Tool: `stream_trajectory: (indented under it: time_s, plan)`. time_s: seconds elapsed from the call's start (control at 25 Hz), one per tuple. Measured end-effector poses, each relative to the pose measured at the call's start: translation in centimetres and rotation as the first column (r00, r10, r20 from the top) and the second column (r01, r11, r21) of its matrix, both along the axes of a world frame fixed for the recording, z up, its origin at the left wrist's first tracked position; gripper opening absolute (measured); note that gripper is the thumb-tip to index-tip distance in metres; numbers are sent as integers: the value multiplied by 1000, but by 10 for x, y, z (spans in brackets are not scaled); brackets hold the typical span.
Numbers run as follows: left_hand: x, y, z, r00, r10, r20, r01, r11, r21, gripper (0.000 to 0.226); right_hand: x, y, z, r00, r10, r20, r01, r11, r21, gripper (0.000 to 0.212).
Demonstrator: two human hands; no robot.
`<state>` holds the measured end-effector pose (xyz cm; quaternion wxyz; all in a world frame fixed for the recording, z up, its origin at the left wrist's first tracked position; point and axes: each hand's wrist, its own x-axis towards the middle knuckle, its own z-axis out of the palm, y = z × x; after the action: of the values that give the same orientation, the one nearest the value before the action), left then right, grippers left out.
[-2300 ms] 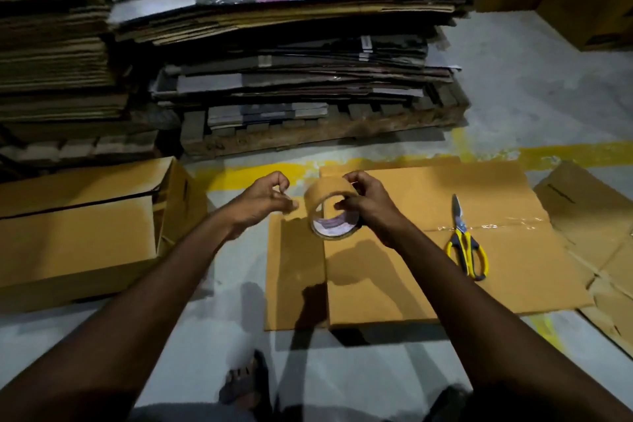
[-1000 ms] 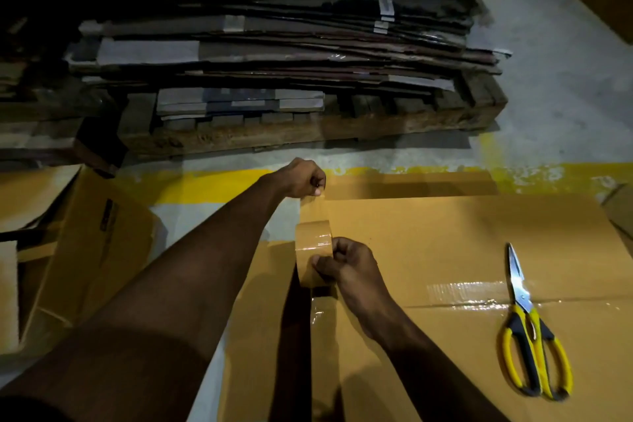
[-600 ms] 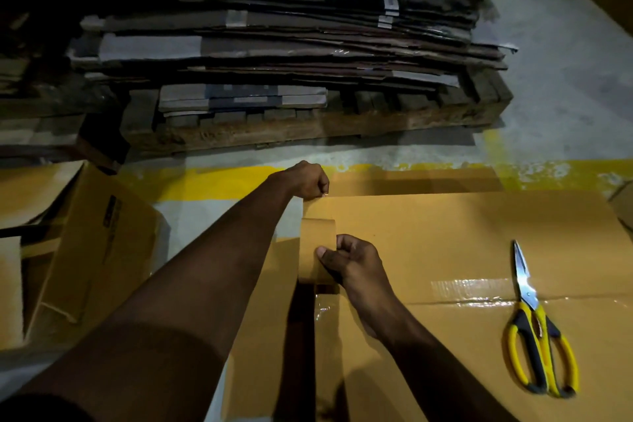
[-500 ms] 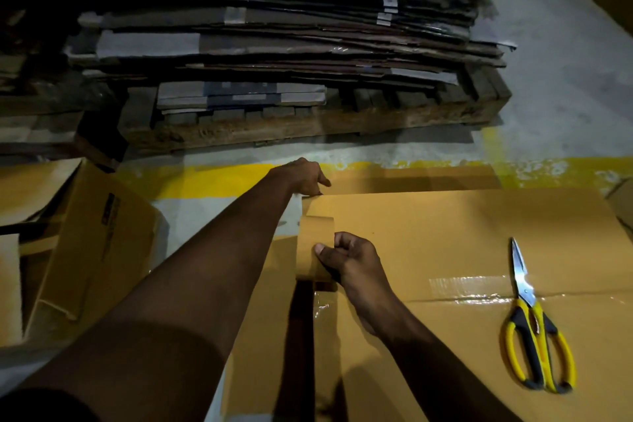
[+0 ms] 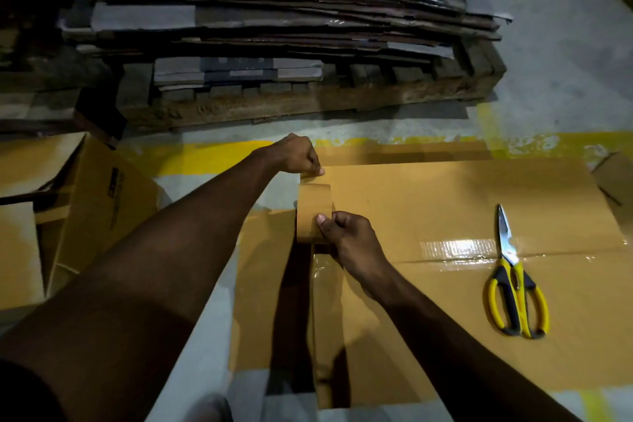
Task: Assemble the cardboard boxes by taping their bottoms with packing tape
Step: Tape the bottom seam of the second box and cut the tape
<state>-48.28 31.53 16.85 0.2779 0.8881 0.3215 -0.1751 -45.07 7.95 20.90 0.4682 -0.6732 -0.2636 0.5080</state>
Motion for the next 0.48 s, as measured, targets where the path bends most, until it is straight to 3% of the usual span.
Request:
stream_trajectory:
  time_s: [0.08, 0.2, 0.36, 0.48]
  plan:
    - [1, -3, -4, 1000, 11, -16, -11, 1000, 27, 32, -2, -6, 1, 996, 42, -80, -42, 999, 2, 8]
    - [3, -8, -5, 994, 100, -33, -97, 992, 80, 36, -4, -14, 9, 991, 73, -109, -71, 997, 25, 21]
    - [5, -16, 2, 989, 136, -51, -128, 983, 128, 29, -20, -41, 15, 987, 124, -101, -129, 991, -41, 3]
    - [2, -24, -1, 987, 160, 6, -160, 984, 83, 27, -38, -65, 12, 981, 164, -107, -171, 984, -55, 7]
